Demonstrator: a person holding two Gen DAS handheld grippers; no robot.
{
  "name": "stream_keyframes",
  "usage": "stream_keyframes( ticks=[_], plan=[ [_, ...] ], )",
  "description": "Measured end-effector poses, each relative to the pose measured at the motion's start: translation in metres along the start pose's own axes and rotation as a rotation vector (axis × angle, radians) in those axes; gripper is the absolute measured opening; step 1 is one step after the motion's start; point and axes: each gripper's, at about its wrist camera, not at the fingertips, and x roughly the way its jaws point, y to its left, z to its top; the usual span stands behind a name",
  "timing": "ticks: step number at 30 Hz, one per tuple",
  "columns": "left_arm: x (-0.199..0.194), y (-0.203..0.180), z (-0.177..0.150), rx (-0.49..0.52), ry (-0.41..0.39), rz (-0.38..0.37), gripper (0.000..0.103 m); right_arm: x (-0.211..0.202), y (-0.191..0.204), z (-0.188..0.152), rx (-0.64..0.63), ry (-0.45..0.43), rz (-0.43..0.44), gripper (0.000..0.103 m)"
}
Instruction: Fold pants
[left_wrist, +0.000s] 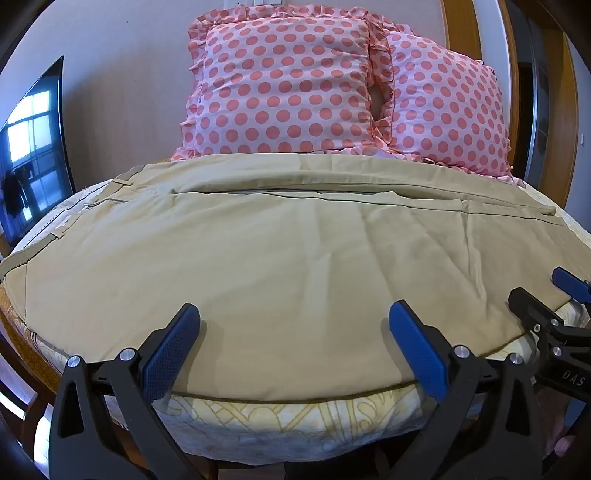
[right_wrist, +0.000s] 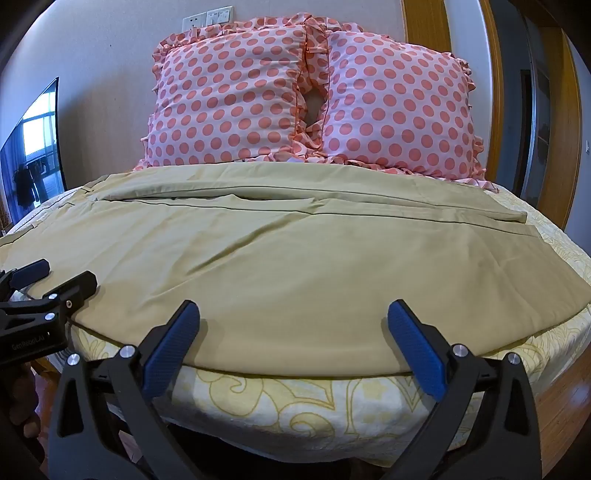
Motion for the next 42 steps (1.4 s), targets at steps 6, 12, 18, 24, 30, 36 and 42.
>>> stream_keyframes(
  ticks=[6, 12, 18, 24, 30, 36, 42],
  plan=[
    [-0.0001, 0.0000, 0.0000, 0.000, -0.002, 0.000, 0.102, -0.0004, 0.0000, 0.0000, -0.001, -0.001, 0.000, 0.101],
    [-0.0001, 0.0000, 0.0001, 0.000, -0.003, 0.000, 0.102, -0.0009, 0.0002, 0.0006, -0.001, -0.002, 0.000, 0.101],
    [-0.0002, 0.0000, 0.0000, -0.001, -0.004, 0.000, 0.102, -0.0016, 0.0009, 0.0017, -0.001, -0.002, 0.000, 0.101],
    [-0.0002, 0.0000, -0.0001, 0.000, -0.005, 0.000, 0.102, -0.0025, 0.0013, 0.0017, -0.001, -0.004, -0.001, 0.101],
    [-0.0003, 0.0000, 0.0000, -0.001, -0.006, 0.000, 0.102, -0.0027, 0.0013, 0.0019, -0.001, -0.004, -0.001, 0.101],
    [-0.0003, 0.0001, 0.0000, -0.001, -0.007, 0.000, 0.102, -0.0032, 0.0017, 0.0019, -0.001, -0.005, 0.000, 0.101],
    [-0.0003, 0.0000, 0.0000, -0.001, -0.008, 0.000, 0.102, -0.0036, 0.0021, 0.0019, 0.000, -0.006, -0.001, 0.101]
  ],
)
